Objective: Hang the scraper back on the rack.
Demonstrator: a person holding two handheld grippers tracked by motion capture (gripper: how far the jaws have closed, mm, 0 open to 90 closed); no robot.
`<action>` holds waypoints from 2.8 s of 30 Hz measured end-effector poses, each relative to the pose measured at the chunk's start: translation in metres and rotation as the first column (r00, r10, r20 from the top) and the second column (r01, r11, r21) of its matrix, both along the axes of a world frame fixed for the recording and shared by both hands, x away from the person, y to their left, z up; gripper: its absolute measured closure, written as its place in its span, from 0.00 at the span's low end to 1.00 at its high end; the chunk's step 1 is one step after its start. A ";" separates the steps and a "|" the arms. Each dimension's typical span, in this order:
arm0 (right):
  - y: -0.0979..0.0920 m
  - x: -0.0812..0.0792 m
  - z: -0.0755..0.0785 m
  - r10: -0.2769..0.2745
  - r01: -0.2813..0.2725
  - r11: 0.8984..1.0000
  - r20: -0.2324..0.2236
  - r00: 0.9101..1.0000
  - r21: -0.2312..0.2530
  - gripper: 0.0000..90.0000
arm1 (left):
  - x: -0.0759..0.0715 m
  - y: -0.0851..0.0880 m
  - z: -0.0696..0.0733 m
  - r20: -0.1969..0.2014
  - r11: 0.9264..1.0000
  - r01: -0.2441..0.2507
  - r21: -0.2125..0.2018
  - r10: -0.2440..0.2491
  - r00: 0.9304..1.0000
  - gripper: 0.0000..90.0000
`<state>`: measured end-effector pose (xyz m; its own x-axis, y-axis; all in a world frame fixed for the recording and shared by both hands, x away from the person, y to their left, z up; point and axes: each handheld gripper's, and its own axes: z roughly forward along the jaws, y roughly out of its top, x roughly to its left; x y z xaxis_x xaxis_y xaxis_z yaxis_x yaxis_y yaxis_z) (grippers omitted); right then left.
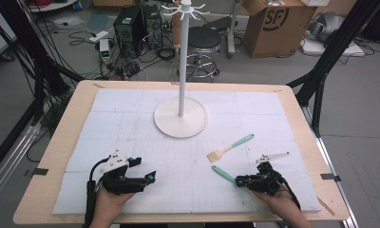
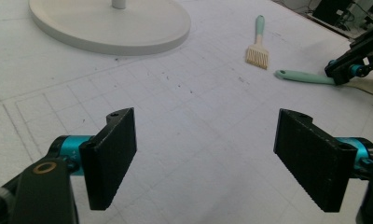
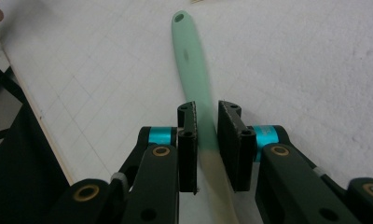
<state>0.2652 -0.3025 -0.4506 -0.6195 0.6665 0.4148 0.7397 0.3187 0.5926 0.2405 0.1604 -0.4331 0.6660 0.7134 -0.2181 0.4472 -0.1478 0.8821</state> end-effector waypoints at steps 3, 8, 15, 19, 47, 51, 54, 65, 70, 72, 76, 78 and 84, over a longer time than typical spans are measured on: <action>0.001 -0.001 0.000 0.009 -0.008 1.000 0.014 1.000 -0.014 0.86 | 0.000 0.000 0.000 0.000 1.000 -0.002 -0.003 0.002 1.000 0.24; 0.005 -0.004 0.002 0.022 -0.019 0.998 0.054 0.998 -0.053 0.86 | 0.000 0.000 0.001 0.002 1.000 0.000 -0.002 0.000 1.000 0.24; 0.010 -0.006 0.003 0.025 -0.018 0.995 0.072 0.997 -0.096 0.86 | 0.000 -0.001 0.001 0.002 1.000 0.001 0.000 -0.001 1.000 0.24; 0.011 -0.008 0.003 0.018 -0.010 0.995 0.080 0.997 -0.100 0.86 | 0.000 -0.001 0.001 0.003 1.000 0.000 0.000 0.000 1.000 0.24; 0.024 0.024 0.043 -0.051 0.008 0.952 0.132 0.990 0.307 0.91 | -0.003 0.009 0.000 0.001 1.000 -0.028 -0.003 0.028 1.000 0.24; 0.028 0.031 0.052 -0.076 0.016 0.928 0.148 0.986 0.372 0.95 | -0.003 0.009 0.000 0.000 1.000 -0.024 0.001 0.024 1.000 0.24; 0.031 0.036 0.060 -0.093 0.018 0.910 0.162 0.983 0.415 0.95 | -0.003 0.009 -0.001 0.000 1.000 -0.023 0.001 0.023 1.000 0.24; 0.036 0.050 0.048 -0.112 0.053 0.896 0.108 0.988 0.440 0.95 | -0.002 0.012 -0.001 -0.004 1.000 -0.031 -0.005 0.031 1.000 0.24; 0.033 0.051 0.049 -0.130 0.067 0.878 0.102 0.986 0.474 0.95 | -0.002 0.011 -0.001 -0.003 1.000 -0.026 0.002 0.026 1.000 0.24; 0.033 0.052 0.051 -0.133 0.061 0.861 0.107 0.985 0.506 0.95 | -0.002 0.010 -0.002 -0.004 1.000 -0.030 0.001 0.030 1.000 0.24; 0.038 0.055 0.058 -0.130 0.046 0.844 0.120 0.984 0.535 0.95 | -0.002 0.009 -0.002 -0.005 1.000 -0.027 0.001 0.027 1.000 0.24; 0.041 0.056 0.064 -0.130 0.036 0.836 0.133 0.983 0.547 0.95 | -0.002 0.009 -0.002 -0.005 1.000 -0.027 0.000 0.027 1.000 0.24; 0.050 0.065 0.084 -0.139 0.012 0.812 0.173 0.975 0.584 0.95 | -0.002 0.011 -0.002 -0.006 1.000 -0.030 -0.002 0.030 1.000 0.24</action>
